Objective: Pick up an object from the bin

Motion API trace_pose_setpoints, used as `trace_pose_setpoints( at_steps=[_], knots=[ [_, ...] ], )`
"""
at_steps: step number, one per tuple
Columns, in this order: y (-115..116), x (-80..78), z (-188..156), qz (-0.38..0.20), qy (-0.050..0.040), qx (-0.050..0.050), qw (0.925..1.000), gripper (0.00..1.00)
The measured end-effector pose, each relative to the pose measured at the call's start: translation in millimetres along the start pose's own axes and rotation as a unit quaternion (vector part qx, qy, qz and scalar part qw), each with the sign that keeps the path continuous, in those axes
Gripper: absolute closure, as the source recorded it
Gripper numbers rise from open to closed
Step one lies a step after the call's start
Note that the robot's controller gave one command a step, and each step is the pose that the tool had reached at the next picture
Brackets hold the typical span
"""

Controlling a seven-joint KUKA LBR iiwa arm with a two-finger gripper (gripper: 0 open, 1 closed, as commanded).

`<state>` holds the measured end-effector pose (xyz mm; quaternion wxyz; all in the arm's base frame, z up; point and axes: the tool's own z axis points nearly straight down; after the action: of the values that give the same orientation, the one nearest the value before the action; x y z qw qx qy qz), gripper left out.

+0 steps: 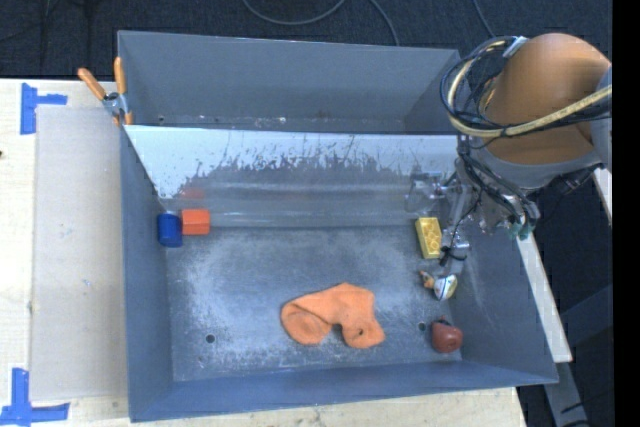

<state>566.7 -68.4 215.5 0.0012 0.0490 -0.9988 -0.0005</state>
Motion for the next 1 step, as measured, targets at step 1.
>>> trace_pose_setpoints(
  at_steps=[1],
  knots=[
    [38.6, 29.6, 53.3, -0.006, 0.0003, 0.001, 1.0, 0.0]
  ],
)
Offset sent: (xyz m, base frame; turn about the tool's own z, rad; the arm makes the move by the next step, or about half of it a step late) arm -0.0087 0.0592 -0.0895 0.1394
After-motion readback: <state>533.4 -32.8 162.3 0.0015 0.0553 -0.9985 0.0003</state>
